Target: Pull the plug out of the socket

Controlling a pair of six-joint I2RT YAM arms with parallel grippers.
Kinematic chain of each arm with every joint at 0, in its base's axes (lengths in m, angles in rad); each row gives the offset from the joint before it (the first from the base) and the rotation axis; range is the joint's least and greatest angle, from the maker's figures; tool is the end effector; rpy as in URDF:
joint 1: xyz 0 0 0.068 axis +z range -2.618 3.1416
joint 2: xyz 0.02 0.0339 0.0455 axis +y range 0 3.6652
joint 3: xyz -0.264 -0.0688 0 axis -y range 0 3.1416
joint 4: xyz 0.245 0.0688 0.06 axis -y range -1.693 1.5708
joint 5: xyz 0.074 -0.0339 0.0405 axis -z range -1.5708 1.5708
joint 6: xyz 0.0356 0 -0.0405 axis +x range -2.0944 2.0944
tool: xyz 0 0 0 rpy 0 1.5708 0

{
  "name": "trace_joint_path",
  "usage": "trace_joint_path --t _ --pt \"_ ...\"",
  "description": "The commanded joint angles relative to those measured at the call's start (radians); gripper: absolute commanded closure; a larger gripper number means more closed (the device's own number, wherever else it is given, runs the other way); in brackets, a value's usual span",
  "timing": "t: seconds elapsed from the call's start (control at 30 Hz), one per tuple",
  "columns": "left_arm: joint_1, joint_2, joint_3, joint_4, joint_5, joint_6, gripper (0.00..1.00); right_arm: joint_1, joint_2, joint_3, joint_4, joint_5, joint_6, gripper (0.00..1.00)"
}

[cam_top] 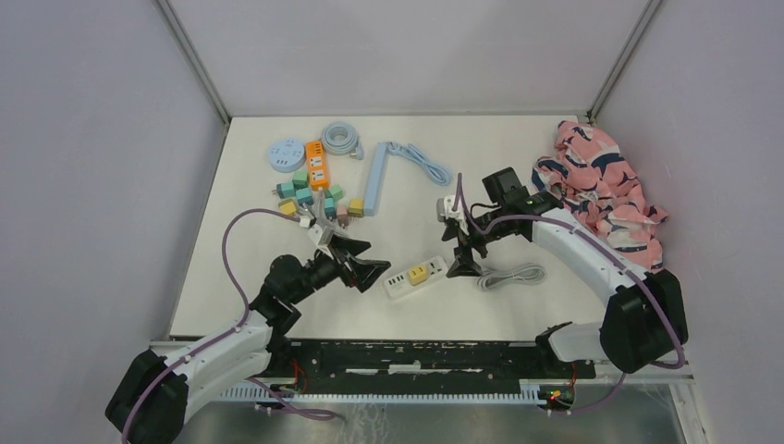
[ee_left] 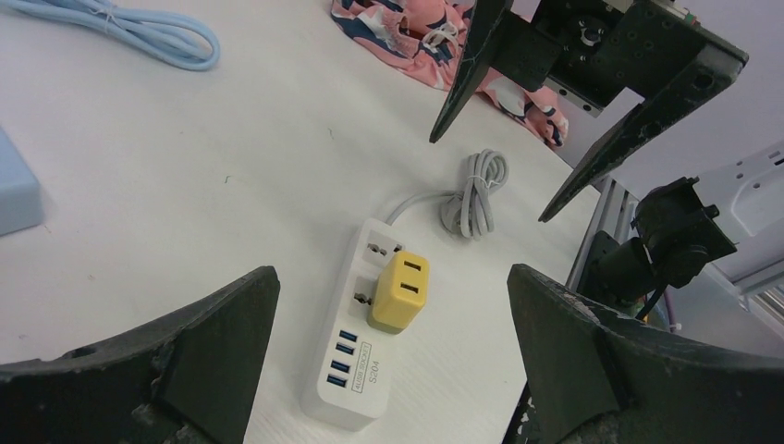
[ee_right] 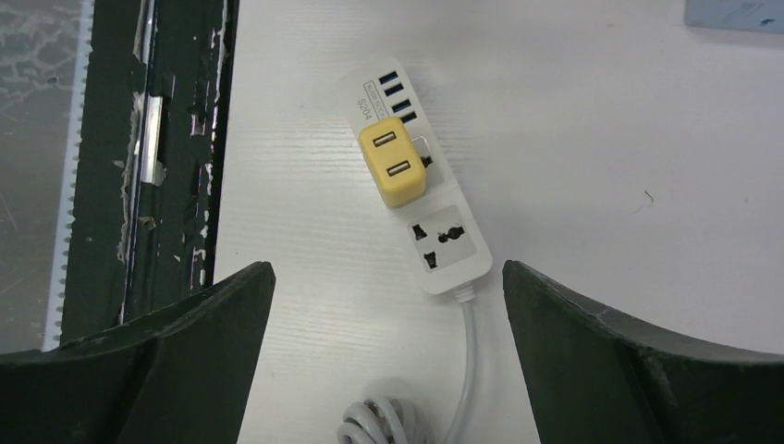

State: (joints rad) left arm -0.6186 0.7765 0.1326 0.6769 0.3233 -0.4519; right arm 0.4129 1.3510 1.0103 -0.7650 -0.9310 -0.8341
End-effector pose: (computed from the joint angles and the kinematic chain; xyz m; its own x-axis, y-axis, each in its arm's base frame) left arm 0.1330 -0.1086 0.2030 -0.3289 -0.2741 -0.9037 0.7391 0.5209 -0.4270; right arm 0.2231 0.1289 0.2607 -0.1285 -0.5391 -0.8324 -0.9887 0.0048 0.1495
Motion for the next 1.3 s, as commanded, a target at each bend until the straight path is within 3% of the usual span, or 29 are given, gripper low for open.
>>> trace_joint_path --t 0.0,0.57,0.77,0.97,1.27 --pt "-0.002 -0.009 -0.016 0.080 0.014 0.048 0.00 0.059 0.003 -0.015 0.059 0.118 -0.009 0.00" --pt "-0.001 -0.022 -0.057 0.147 0.017 0.063 0.00 0.216 0.087 -0.007 0.001 0.187 -0.122 0.00" --pt "-0.001 -0.002 -0.067 0.166 0.022 0.080 0.00 0.238 0.105 -0.008 0.021 0.199 -0.096 0.00" --pt "-0.001 0.016 -0.132 0.316 0.047 0.095 0.00 0.261 0.131 -0.012 0.067 0.224 -0.045 0.01" --pt "-0.017 0.078 -0.140 0.351 0.112 0.172 0.00 0.315 0.164 -0.029 0.183 0.304 0.034 0.05"
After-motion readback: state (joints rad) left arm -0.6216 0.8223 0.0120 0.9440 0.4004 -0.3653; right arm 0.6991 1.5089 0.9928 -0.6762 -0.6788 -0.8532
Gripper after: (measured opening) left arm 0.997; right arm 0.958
